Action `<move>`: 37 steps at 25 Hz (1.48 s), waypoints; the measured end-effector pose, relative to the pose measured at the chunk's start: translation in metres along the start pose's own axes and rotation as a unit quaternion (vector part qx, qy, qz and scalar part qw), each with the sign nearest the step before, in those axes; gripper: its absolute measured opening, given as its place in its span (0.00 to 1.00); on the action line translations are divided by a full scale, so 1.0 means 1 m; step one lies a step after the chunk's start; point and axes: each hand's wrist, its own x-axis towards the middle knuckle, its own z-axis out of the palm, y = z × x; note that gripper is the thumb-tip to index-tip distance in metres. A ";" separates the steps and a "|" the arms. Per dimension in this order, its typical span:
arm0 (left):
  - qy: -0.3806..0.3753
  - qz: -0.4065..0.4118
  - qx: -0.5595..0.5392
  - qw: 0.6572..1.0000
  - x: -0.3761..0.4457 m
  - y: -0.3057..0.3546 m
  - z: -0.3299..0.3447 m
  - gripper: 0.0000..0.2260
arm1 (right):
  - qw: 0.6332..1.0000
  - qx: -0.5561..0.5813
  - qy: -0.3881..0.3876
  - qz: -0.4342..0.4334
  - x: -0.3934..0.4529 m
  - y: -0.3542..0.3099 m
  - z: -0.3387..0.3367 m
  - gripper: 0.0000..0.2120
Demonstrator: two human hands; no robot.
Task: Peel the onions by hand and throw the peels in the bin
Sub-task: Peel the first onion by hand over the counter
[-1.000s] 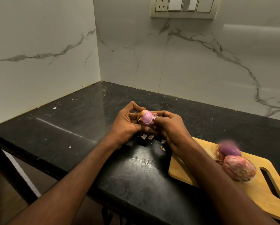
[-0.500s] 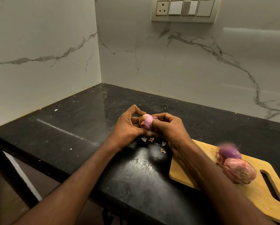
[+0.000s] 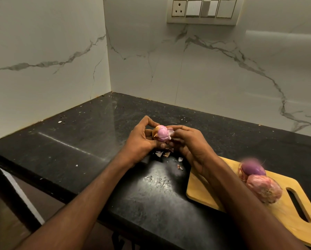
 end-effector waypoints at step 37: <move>-0.018 0.011 0.019 1.000 -0.001 0.000 -0.001 0.23 | 0.976 -0.166 0.084 -0.110 0.004 0.013 0.005 0.06</move>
